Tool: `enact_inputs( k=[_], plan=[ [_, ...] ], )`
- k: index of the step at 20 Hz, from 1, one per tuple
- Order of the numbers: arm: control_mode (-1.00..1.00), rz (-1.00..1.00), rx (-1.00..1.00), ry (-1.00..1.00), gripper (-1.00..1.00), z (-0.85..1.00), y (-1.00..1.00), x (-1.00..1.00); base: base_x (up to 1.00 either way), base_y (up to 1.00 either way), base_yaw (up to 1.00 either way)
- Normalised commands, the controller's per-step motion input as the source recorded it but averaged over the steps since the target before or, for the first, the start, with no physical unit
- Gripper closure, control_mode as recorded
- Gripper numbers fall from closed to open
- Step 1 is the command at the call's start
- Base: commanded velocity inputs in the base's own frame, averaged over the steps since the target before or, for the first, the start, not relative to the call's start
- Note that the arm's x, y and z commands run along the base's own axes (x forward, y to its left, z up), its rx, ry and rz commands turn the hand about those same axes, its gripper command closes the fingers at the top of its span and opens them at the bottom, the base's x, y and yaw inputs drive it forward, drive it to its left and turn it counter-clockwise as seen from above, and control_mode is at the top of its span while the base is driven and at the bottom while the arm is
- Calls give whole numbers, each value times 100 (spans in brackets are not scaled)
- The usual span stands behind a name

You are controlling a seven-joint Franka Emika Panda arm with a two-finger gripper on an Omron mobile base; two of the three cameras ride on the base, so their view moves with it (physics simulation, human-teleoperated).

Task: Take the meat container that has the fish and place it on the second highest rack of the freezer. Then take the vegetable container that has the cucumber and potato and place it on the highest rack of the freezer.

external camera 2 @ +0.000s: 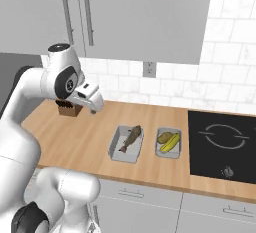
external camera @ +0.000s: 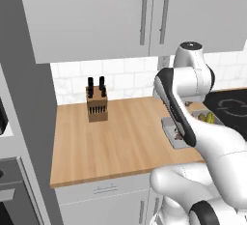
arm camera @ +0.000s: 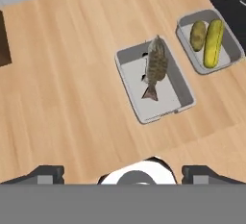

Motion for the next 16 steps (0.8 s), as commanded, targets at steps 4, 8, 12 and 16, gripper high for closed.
enact_inputs(
  k=[4,8,12,16],
  plan=[
    [-100,-50,10,-2,-100,-24,-35,-40,0,0,0],
    [-100,-48,16,0,-100,-12,-72,-40,0,0,0],
    [-100,-43,15,0,-100,-21,-100,-15,0,0,0],
    [-100,-28,7,8,-100,-29,-95,0,0,0,0]
  ],
)
